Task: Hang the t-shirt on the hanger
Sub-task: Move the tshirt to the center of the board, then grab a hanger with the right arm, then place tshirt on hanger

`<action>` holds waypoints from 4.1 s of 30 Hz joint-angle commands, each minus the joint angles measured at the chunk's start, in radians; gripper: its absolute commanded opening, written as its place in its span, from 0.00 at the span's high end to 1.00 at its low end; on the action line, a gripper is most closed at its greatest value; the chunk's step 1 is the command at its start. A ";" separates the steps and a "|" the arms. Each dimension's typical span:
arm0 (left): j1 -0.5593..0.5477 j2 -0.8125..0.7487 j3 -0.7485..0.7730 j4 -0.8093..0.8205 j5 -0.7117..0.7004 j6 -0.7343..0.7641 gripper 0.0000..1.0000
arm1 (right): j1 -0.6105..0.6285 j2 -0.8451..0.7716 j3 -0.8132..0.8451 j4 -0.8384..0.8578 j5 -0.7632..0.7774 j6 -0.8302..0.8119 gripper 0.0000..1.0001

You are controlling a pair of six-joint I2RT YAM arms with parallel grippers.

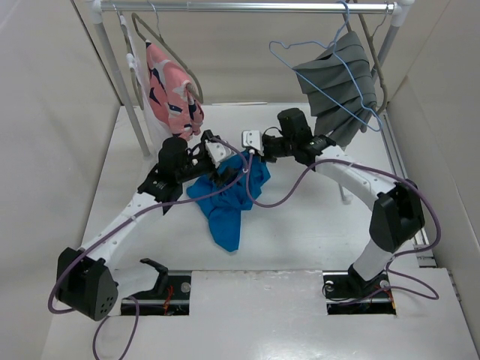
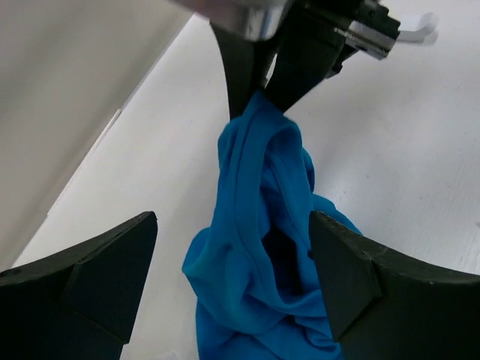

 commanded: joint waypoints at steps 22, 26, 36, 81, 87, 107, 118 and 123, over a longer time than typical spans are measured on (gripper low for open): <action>-0.007 0.205 0.155 -0.015 0.203 0.020 1.00 | 0.061 -0.046 0.145 -0.188 0.025 -0.093 0.33; -0.007 0.196 0.135 -0.015 0.097 -0.073 1.00 | 0.051 -0.106 0.207 -0.278 0.160 -0.067 0.00; -0.007 0.205 0.158 -0.021 -0.014 -0.159 1.00 | 0.014 -0.154 0.764 -0.483 0.201 0.038 0.00; -0.007 0.166 0.160 -0.044 0.023 -0.096 1.00 | -0.304 -0.232 0.677 -0.171 0.078 0.299 1.00; -0.007 0.176 0.169 -0.044 -0.009 -0.116 1.00 | -0.256 -0.252 0.663 -0.153 0.164 0.299 1.00; -0.027 0.370 0.399 -0.167 -0.193 -0.333 1.00 | -0.052 -0.847 -0.310 -0.288 0.593 0.600 1.00; -0.059 0.475 0.577 -0.306 -0.396 -0.409 1.00 | 0.084 -0.800 -0.470 -0.047 0.682 0.759 1.00; -0.110 0.466 0.577 -0.334 -0.484 -0.409 1.00 | 0.084 -0.706 -0.461 0.002 0.731 0.807 1.00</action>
